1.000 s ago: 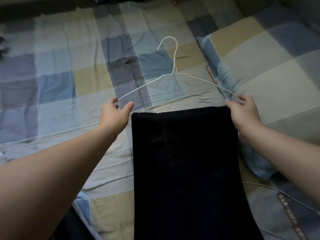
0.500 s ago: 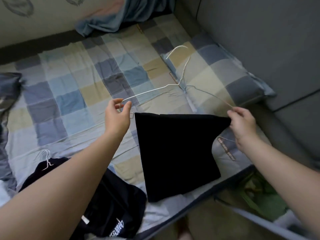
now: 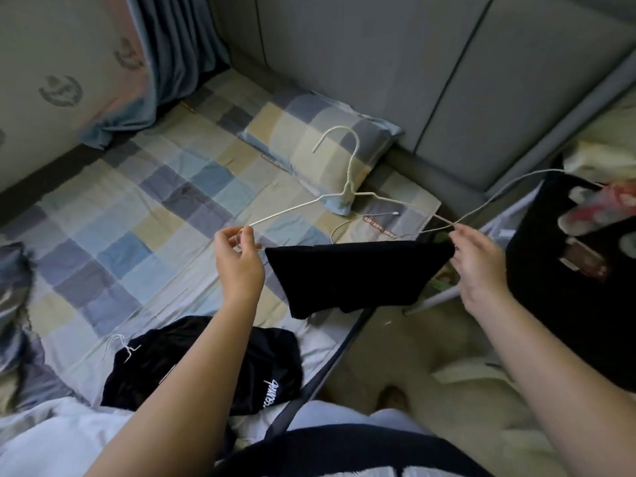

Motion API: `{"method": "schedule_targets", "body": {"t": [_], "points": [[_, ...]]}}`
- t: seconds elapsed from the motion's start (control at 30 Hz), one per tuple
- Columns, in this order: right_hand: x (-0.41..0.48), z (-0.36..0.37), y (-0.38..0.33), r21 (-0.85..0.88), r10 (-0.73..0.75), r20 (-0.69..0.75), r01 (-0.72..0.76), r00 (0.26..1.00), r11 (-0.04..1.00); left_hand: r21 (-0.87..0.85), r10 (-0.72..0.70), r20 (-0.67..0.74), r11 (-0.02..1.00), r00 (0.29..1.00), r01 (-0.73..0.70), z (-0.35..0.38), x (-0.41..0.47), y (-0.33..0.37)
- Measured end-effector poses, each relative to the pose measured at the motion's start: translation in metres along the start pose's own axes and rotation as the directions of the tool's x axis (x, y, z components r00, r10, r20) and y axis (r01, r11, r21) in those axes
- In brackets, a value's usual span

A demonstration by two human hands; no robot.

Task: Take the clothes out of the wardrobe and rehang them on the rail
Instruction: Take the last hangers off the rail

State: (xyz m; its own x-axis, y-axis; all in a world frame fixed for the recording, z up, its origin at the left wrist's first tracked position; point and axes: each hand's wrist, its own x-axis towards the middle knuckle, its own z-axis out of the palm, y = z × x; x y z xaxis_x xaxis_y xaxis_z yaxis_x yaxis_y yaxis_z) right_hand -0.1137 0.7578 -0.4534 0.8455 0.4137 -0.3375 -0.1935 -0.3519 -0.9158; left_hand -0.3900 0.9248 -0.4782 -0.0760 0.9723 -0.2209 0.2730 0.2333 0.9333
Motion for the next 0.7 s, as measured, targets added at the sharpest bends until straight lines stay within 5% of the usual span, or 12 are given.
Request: {"method": "schedule_targets", "body": {"t": [0.4,0.7], "points": [[-0.136,-0.177,0.032,0.017,-0.074,-0.134,0.077,0.988,0.997,-0.043,0.097,0.217,0.995,0.971,-0.09,0.019,-0.123,0.001],[-0.254,-0.372,0.071,-0.263,-0.276,-0.256,0.208,0.927,0.942,-0.096,0.171,0.466,0.985,0.868,-0.143,0.064,-0.297,-0.013]]}}
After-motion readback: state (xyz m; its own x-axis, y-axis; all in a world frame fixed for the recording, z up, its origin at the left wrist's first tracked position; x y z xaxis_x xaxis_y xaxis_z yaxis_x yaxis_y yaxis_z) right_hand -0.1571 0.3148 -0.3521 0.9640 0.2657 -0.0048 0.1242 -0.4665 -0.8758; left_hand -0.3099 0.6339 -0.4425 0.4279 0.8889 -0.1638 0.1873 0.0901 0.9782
